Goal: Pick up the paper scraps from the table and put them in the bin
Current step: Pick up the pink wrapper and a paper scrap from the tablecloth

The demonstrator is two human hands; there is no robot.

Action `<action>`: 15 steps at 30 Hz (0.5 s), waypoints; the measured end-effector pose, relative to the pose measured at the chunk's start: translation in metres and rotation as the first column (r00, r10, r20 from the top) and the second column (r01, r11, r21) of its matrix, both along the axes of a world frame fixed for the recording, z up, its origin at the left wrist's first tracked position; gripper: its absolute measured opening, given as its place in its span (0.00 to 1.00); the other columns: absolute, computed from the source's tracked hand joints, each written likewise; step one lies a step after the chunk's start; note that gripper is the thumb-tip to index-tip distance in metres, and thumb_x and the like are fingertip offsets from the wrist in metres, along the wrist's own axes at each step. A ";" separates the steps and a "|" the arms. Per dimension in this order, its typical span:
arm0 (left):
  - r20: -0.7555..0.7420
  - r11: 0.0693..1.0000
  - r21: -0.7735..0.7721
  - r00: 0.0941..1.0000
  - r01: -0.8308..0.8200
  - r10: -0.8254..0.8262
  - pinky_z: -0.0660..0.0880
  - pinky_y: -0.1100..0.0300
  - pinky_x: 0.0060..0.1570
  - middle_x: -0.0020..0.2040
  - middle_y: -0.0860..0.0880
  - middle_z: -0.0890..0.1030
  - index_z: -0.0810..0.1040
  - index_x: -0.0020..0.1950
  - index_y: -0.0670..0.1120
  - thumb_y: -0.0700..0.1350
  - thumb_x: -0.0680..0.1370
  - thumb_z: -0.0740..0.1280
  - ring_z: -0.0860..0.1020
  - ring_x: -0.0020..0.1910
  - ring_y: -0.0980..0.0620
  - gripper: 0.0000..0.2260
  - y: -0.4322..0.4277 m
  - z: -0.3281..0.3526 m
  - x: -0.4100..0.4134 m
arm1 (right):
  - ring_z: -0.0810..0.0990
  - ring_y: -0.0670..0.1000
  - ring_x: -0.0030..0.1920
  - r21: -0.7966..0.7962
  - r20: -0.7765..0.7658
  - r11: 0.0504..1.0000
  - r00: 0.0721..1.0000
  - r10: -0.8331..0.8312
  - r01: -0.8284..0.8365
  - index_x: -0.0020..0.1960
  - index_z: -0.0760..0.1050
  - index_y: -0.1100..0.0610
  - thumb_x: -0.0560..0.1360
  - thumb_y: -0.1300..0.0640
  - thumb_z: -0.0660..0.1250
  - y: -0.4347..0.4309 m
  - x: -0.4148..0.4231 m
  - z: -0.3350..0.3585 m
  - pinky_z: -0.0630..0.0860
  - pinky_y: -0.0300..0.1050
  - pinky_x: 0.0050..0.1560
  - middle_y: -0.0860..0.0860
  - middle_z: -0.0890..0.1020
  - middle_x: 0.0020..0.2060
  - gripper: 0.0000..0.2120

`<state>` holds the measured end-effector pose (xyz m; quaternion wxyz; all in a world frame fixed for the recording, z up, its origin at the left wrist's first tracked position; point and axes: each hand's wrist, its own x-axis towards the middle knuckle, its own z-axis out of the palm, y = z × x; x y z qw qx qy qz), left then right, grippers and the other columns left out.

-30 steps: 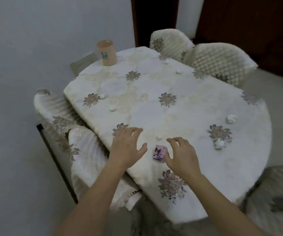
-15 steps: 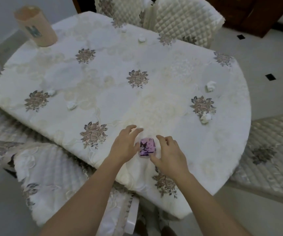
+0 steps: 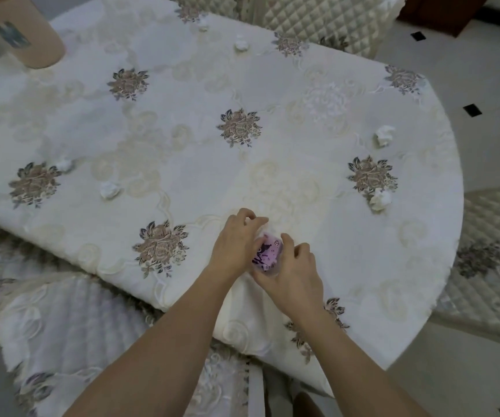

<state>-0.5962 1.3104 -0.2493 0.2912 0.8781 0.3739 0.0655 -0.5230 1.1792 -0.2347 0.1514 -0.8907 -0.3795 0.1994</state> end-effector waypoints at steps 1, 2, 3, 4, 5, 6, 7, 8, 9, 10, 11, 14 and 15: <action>0.007 1.000 -0.021 1.000 -0.001 0.001 0.71 0.57 0.47 0.60 0.49 0.73 0.78 0.62 0.50 0.44 0.78 0.68 0.71 0.57 0.49 0.13 0.001 -0.002 0.002 | 0.73 0.57 0.54 -0.001 -0.006 1.000 1.000 -0.004 0.004 0.75 0.61 0.53 0.68 0.26 0.66 0.005 -0.002 -0.001 0.75 0.51 0.43 0.56 0.72 0.57 0.46; 0.018 0.999 -0.049 1.000 -0.006 0.007 0.69 0.59 0.47 0.57 0.49 0.74 0.80 0.60 0.49 0.43 0.78 0.68 0.71 0.55 0.50 0.11 0.003 -0.004 0.002 | 0.73 0.57 0.54 -0.003 -0.017 1.000 1.000 -0.003 0.003 0.75 0.60 0.52 0.68 0.28 0.66 0.010 -0.004 -0.002 0.75 0.51 0.43 0.55 0.72 0.57 0.45; 0.032 0.997 -0.074 0.999 -0.014 0.016 0.68 0.60 0.46 0.55 0.49 0.75 0.80 0.57 0.48 0.43 0.78 0.67 0.72 0.54 0.50 0.09 0.004 -0.005 0.002 | 0.72 0.57 0.55 -0.006 -0.031 1.000 1.000 0.000 0.000 0.75 0.60 0.50 0.68 0.29 0.67 0.015 -0.006 -0.004 0.74 0.50 0.43 0.55 0.71 0.57 0.44; 0.045 0.996 -0.089 0.999 -0.026 0.030 0.69 0.60 0.47 0.54 0.48 0.75 0.81 0.56 0.46 0.42 0.78 0.67 0.73 0.52 0.50 0.08 0.005 -0.006 0.001 | 0.72 0.57 0.55 -0.006 -0.044 1.000 0.999 0.002 -0.002 0.75 0.60 0.49 0.68 0.31 0.68 0.019 -0.007 -0.006 0.73 0.49 0.42 0.54 0.70 0.57 0.42; 0.052 0.994 -0.098 0.998 -0.038 0.044 0.70 0.60 0.47 0.53 0.48 0.75 0.81 0.55 0.45 0.42 0.77 0.67 0.74 0.51 0.50 0.08 0.007 -0.008 -0.001 | 0.72 0.56 0.55 -0.006 -0.053 1.000 0.999 0.003 -0.003 0.74 0.61 0.47 0.69 0.32 0.69 0.023 -0.008 -0.007 0.72 0.48 0.42 0.54 0.70 0.56 0.40; 0.053 0.993 -0.106 0.997 -0.052 0.058 0.69 0.60 0.47 0.52 0.47 0.76 0.81 0.56 0.45 0.41 0.77 0.67 0.75 0.51 0.49 0.08 0.008 -0.009 -0.003 | 0.72 0.56 0.55 -0.005 -0.054 1.000 0.999 0.004 -0.004 0.72 0.62 0.47 0.69 0.34 0.69 0.026 -0.008 -0.009 0.71 0.47 0.41 0.53 0.69 0.55 0.37; 0.050 0.991 -0.117 0.996 -0.068 0.074 0.68 0.62 0.47 0.52 0.46 0.76 0.81 0.57 0.44 0.41 0.77 0.68 0.75 0.51 0.49 0.10 0.010 -0.009 -0.006 | 0.73 0.56 0.54 -0.002 -0.051 1.000 0.999 0.008 -0.008 0.70 0.64 0.47 0.69 0.34 0.69 0.027 -0.008 -0.010 0.70 0.47 0.39 0.52 0.69 0.54 0.34; 0.051 0.987 -0.136 0.994 -0.091 0.098 0.67 0.63 0.48 0.53 0.47 0.76 0.80 0.59 0.44 0.41 0.76 0.69 0.75 0.52 0.50 0.11 0.011 -0.009 -0.008 | 0.73 0.56 0.53 0.001 -0.050 1.000 0.999 0.020 -0.020 0.67 0.66 0.48 0.70 0.35 0.69 0.028 -0.006 -0.010 0.70 0.47 0.38 0.52 0.69 0.53 0.32; 0.054 0.978 -0.165 0.989 -0.125 0.135 0.67 0.64 0.50 0.53 0.48 0.76 0.81 0.60 0.45 0.41 0.76 0.70 0.75 0.53 0.50 0.12 0.012 -0.009 -0.011 | 0.74 0.55 0.52 -0.001 -0.056 0.999 0.998 0.038 -0.038 0.66 0.66 0.49 0.71 0.36 0.69 0.028 -0.005 -0.011 0.71 0.47 0.38 0.52 0.70 0.52 0.30; 0.057 0.967 -0.198 0.983 -0.161 0.176 0.67 0.65 0.51 0.52 0.49 0.75 0.81 0.60 0.45 0.41 0.75 0.71 0.76 0.53 0.51 0.13 0.014 -0.009 -0.014 | 0.75 0.55 0.51 -0.007 -0.060 0.998 0.997 0.057 -0.058 0.66 0.67 0.49 0.72 0.38 0.70 0.027 -0.004 -0.012 0.71 0.47 0.37 0.52 0.71 0.52 0.29; 0.060 0.956 -0.225 0.976 -0.189 0.207 0.68 0.66 0.51 0.51 0.50 0.75 0.82 0.59 0.45 0.41 0.74 0.72 0.76 0.52 0.51 0.14 0.015 -0.009 -0.017 | 0.76 0.56 0.51 -0.010 -0.057 0.997 0.996 0.071 -0.072 0.66 0.66 0.49 0.72 0.40 0.70 0.026 -0.002 -0.013 0.72 0.48 0.37 0.52 0.72 0.52 0.28; 0.069 0.941 -0.262 0.968 -0.215 0.241 0.68 0.70 0.49 0.50 0.50 0.75 0.84 0.57 0.46 0.40 0.73 0.74 0.76 0.50 0.52 0.12 0.014 -0.009 -0.026 | 0.78 0.55 0.48 0.023 -0.060 0.997 0.995 0.074 -0.073 0.71 0.63 0.48 0.71 0.40 0.72 0.022 0.003 -0.013 0.78 0.50 0.37 0.51 0.71 0.54 0.33; 0.075 0.938 -0.266 0.966 -0.220 0.248 0.68 0.72 0.48 0.50 0.50 0.74 0.84 0.56 0.46 0.40 0.73 0.74 0.75 0.50 0.53 0.12 0.013 -0.009 -0.029 | 0.77 0.53 0.48 0.033 -0.080 0.997 0.994 0.075 -0.072 0.73 0.61 0.46 0.70 0.39 0.73 0.021 0.005 -0.012 0.79 0.51 0.38 0.51 0.69 0.56 0.36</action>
